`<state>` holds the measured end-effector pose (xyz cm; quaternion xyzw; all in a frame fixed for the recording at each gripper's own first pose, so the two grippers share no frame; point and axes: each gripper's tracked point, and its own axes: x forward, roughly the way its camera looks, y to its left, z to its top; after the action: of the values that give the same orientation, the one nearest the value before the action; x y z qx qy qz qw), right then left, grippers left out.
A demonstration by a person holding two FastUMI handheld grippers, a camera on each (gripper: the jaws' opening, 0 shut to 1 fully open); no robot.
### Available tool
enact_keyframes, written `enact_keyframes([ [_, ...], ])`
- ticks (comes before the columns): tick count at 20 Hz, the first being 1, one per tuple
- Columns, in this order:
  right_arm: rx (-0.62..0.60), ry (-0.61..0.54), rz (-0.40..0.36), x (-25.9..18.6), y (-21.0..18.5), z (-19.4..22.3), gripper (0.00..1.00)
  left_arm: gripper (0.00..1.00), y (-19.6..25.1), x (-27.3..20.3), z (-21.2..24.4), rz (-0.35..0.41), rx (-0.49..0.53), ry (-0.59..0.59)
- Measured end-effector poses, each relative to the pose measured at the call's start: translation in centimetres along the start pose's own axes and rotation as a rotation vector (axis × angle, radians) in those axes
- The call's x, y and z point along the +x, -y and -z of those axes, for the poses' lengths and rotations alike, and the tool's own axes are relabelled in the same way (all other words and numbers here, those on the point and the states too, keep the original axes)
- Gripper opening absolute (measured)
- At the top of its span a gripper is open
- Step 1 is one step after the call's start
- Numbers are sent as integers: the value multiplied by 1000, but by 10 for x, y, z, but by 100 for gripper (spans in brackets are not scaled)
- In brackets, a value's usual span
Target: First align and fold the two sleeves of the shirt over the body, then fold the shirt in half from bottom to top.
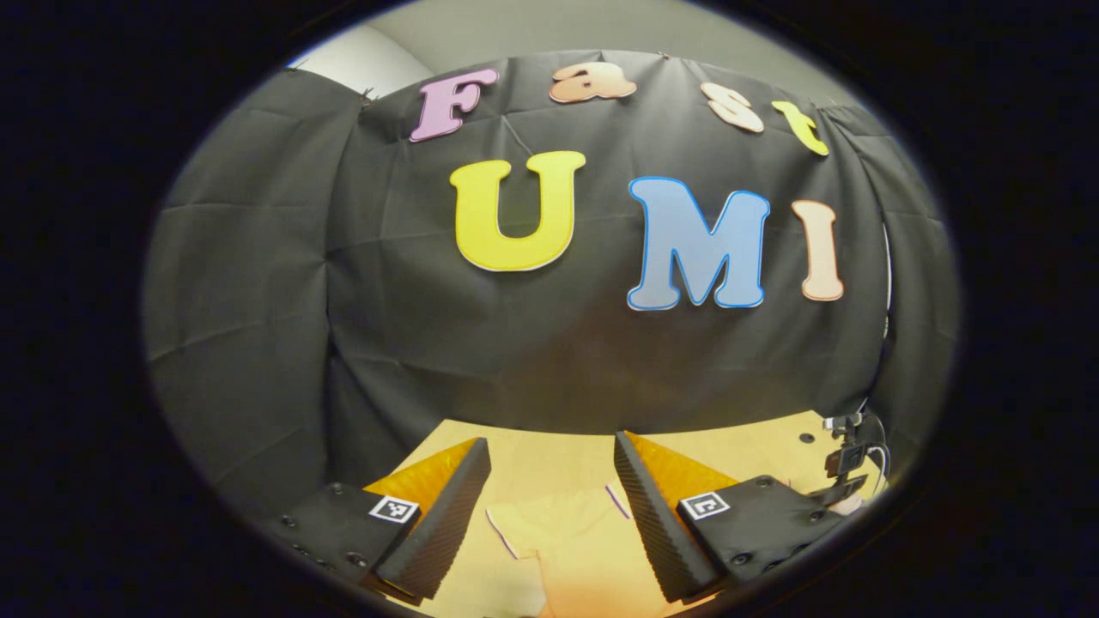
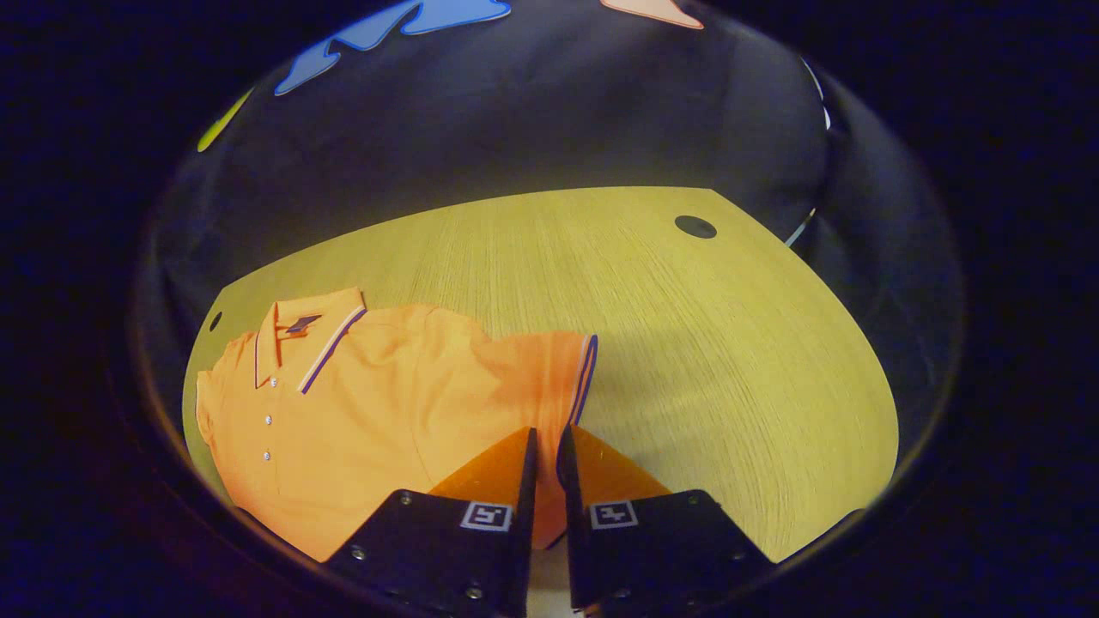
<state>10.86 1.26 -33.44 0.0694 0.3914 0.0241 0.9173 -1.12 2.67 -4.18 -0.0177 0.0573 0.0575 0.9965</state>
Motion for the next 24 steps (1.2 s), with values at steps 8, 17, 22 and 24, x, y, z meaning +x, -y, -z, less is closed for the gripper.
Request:
enact_keyframes([
  [8,29,-29,-2,-2,-6,-10,0,95,-2,0,3,5,1,-5],
  [17,-88,117,-146,-39,-106,-69,0,95,-23,-12,3,-11,-24,1],
  [22,-213,134,-262,-56,-188,-63,0,94,-49,-28,7,-50,-25,4],
  [24,-255,127,-299,-61,-216,-55,0,95,-60,-33,7,-71,-27,3],
])
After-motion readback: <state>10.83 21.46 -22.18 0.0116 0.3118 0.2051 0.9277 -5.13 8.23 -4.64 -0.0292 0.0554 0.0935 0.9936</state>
